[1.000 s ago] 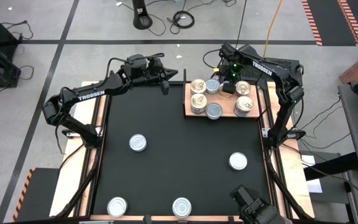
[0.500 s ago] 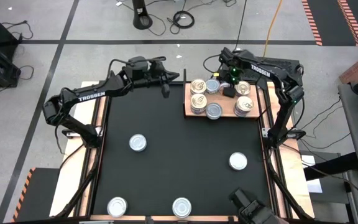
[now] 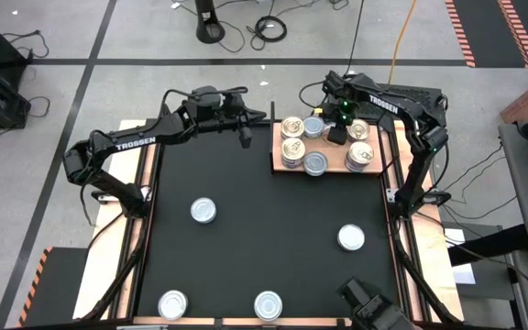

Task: Stack canned seafood by type on shelf
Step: Stack the blue pink tuna can on top of the other blue pink tuna can on the shelf

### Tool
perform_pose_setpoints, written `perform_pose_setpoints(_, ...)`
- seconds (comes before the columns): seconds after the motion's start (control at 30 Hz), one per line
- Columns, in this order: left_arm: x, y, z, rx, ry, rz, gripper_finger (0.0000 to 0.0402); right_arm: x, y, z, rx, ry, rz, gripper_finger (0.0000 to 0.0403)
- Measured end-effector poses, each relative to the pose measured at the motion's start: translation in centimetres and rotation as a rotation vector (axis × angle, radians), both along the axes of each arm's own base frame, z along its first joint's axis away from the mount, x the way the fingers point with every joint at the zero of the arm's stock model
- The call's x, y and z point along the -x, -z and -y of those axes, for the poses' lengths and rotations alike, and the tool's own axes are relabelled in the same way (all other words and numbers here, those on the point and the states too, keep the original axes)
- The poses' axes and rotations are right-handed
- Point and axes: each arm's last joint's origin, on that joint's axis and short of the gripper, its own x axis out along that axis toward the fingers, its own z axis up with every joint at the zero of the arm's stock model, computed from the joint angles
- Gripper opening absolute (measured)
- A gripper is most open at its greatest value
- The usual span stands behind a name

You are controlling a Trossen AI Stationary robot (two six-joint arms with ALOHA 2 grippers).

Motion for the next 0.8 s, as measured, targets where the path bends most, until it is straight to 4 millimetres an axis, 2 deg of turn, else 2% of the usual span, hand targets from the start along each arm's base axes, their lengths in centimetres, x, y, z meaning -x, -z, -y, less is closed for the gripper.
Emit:
perform_pose_setpoints(0.17,-0.1,0.0,0.1,0.0,0.003,0.003,0.0,-0.3,-2.1,0.3,0.012,0.027,0.022,0.0173)
perform_pose_setpoints(0.4,-0.2,-0.1,0.3,0.0,0.011,0.006,0.0,0.1,-6.7,0.1,-0.027,0.088,0.066,0.0178)
perform_pose_setpoints(0.63,-0.6,0.0,1.2,0.004,0.038,-0.003,0.0,2.7,-8.6,0.3,-0.099,0.186,0.013,0.0179)
perform_pose_setpoints(0.8,-0.7,0.0,1.5,0.004,0.05,-0.002,0.0,5.7,-9.0,1.6,-0.151,0.269,0.134,0.018)
